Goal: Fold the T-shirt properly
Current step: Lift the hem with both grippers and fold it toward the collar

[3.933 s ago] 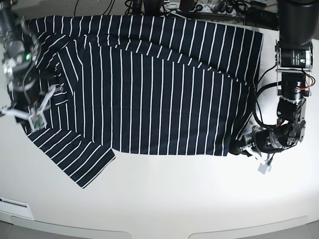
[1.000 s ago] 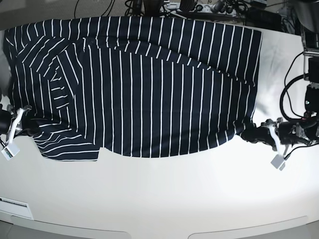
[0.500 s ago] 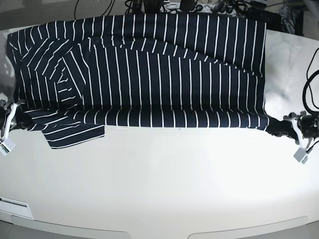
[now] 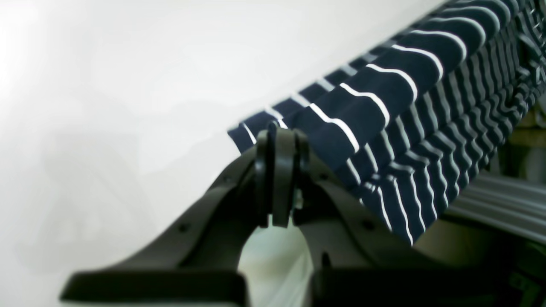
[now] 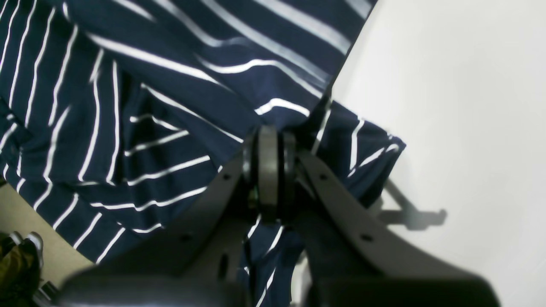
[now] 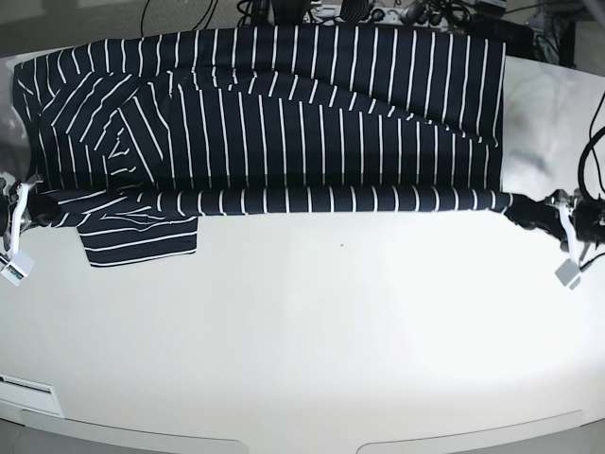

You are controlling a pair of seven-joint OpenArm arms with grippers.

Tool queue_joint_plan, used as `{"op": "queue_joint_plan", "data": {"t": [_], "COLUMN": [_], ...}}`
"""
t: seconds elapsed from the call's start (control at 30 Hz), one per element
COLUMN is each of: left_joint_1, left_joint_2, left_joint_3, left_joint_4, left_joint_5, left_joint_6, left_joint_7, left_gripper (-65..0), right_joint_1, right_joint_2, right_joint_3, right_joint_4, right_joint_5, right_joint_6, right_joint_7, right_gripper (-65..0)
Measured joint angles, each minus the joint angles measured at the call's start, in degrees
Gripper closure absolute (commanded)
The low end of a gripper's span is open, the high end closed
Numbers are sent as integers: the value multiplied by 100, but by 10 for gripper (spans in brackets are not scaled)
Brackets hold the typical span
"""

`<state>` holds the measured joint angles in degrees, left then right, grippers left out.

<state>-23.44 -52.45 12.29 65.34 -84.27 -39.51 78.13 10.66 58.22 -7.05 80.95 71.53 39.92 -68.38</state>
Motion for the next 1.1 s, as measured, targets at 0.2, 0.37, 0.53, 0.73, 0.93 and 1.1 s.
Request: {"op": "queue_joint_plan", "data": {"t": [0.2,0.37,0.53,0.73,0.93,1.1], "left_joint_1": [317,730,1069,1185,1185,1185], "left_joint_2": [-24,-46,-142,-219,-267,-267], "left_joint_3": [46,46,46,46,46,46], "left_joint_4": [249,525,876,920,920,920], "left_joint_5": [-22,7,-2,-39,11,20], "left_joint_6": [0,0,0,0,2,0], "left_joint_7": [90,138,122,122,-26,-151], "left_gripper": [0,0,0,0,-312,-330], "right_joint_1": [-2,-24,-468,-605,-605,-450], "right_joint_2": [-2,-28,-31,-42,-26,0], "right_joint_3": [0,0,-2,-4,-4,-4], "right_joint_4": [0,0,-4,-2,0,76], "right_joint_5": [-662,-678,-761,-1169,-1344,-741], "right_joint_6": [0,2,0,4,2,-9], "right_joint_7": [114,131,149,564,704,363], "right_gripper": [0,0,0,0,-154,-339]}}
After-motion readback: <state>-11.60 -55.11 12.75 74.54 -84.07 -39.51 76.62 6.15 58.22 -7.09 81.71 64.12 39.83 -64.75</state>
